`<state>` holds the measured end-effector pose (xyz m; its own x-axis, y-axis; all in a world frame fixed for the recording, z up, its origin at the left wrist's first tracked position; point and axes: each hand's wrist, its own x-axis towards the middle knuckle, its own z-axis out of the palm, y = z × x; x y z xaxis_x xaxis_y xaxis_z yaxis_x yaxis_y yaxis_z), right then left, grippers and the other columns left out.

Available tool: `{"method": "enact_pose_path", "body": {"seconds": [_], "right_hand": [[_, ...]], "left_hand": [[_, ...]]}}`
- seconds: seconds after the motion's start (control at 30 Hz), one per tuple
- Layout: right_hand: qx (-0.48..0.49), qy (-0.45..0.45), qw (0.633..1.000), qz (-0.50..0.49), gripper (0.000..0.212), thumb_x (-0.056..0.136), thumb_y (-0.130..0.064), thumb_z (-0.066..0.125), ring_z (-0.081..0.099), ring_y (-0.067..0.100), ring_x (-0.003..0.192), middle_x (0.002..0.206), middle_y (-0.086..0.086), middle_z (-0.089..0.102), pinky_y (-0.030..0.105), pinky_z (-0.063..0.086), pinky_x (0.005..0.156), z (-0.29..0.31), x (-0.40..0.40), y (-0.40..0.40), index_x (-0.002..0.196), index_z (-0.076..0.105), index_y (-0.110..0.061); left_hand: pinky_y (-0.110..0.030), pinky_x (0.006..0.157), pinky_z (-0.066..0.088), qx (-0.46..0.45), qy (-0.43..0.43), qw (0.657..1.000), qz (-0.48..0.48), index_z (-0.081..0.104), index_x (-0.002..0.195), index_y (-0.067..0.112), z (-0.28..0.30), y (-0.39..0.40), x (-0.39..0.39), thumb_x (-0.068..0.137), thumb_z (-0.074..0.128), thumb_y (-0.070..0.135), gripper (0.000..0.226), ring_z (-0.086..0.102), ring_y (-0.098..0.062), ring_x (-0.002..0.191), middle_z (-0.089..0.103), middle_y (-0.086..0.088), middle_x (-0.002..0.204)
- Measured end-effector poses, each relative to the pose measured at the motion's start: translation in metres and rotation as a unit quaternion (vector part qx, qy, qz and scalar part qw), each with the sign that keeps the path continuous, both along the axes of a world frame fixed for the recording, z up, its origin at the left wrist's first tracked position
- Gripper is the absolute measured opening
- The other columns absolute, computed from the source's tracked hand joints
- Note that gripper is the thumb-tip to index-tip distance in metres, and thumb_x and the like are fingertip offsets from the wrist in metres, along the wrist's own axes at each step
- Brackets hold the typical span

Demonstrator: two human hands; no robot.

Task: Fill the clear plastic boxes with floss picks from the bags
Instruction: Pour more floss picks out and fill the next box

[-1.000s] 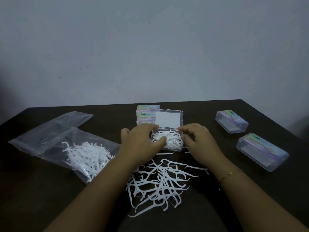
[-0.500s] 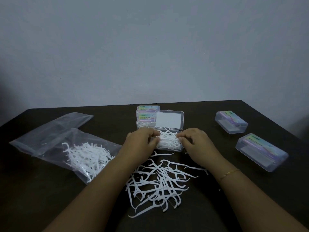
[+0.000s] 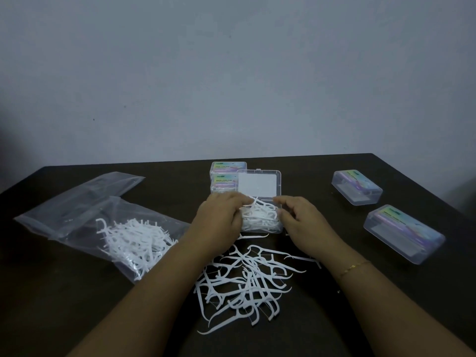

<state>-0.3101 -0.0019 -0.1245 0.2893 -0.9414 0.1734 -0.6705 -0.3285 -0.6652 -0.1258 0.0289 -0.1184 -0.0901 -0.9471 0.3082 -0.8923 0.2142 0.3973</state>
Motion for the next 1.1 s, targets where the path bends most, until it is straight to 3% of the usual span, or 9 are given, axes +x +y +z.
{"method": "enact_pose_path", "body": {"seconds": [0.17,0.4,0.67,0.8,0.93,1.1], "right_hand": [[-0.001,0.008,1.000,0.006,0.043,0.093,-0.042,0.052,0.046,0.013,0.114,0.124,-0.004,0.050,0.039,0.043,0.099,0.0020,0.0026,0.0040,0.132,0.051,-0.025],[-0.044,0.020,0.999,-0.019,0.023,0.093,-0.028,0.056,0.051,0.010,0.102,0.112,-0.005,0.056,0.029,0.046,0.088,0.0030,0.0027,0.0035,0.112,0.068,-0.021],[-0.036,-0.012,0.998,-0.042,0.029,0.093,-0.031,0.055,0.053,0.010,0.094,0.108,-0.003,0.059,0.027,0.047,0.082,0.0010,0.0020,0.0004,0.121,0.060,-0.024],[-0.021,0.004,1.000,-0.019,0.036,0.094,-0.037,0.051,0.051,0.012,0.104,0.114,-0.003,0.055,0.032,0.047,0.090,-0.0017,0.0019,-0.0005,0.129,0.055,-0.025],[0.003,0.058,0.998,0.013,0.037,0.095,-0.045,0.044,0.043,0.013,0.113,0.120,-0.004,0.050,0.041,0.041,0.099,-0.0053,0.0022,-0.0016,0.126,0.058,-0.032],[-0.001,0.027,0.999,0.018,0.044,0.094,-0.043,0.048,0.040,0.016,0.122,0.132,-0.001,0.045,0.046,0.037,0.104,-0.0030,0.0020,0.0010,0.137,0.043,-0.037]], "left_hand": [[-0.031,0.100,0.021,0.022,-0.020,0.999,0.028,0.038,0.142,0.033,0.0002,-0.0014,-0.0023,0.100,0.040,0.032,0.043,0.028,-0.010,0.128,0.036,0.014,0.148],[-0.028,0.089,0.018,0.036,-0.051,0.998,-0.001,0.045,0.137,0.037,0.0014,-0.0003,-0.0038,0.100,0.038,0.036,0.037,0.031,-0.008,0.123,0.046,0.016,0.140],[-0.031,0.097,0.023,0.029,-0.071,0.997,0.013,0.044,0.138,0.036,-0.0003,-0.0017,-0.0021,0.099,0.039,0.041,0.039,0.030,-0.010,0.125,0.046,0.012,0.137],[-0.034,0.102,0.021,0.043,-0.085,0.995,0.023,0.037,0.143,0.035,-0.0021,-0.0021,0.0011,0.099,0.034,0.045,0.045,0.022,-0.011,0.129,0.037,0.011,0.143],[-0.041,0.110,0.014,0.077,-0.113,0.991,-0.003,0.025,0.147,0.040,-0.0057,-0.0005,-0.0031,0.100,0.025,0.047,0.047,0.007,-0.014,0.141,0.015,0.009,0.156],[-0.039,0.107,0.013,0.064,-0.111,0.991,-0.023,0.030,0.143,0.045,-0.0077,0.0008,-0.0035,0.100,0.027,0.047,0.043,0.009,-0.010,0.140,0.019,0.011,0.154]]}}
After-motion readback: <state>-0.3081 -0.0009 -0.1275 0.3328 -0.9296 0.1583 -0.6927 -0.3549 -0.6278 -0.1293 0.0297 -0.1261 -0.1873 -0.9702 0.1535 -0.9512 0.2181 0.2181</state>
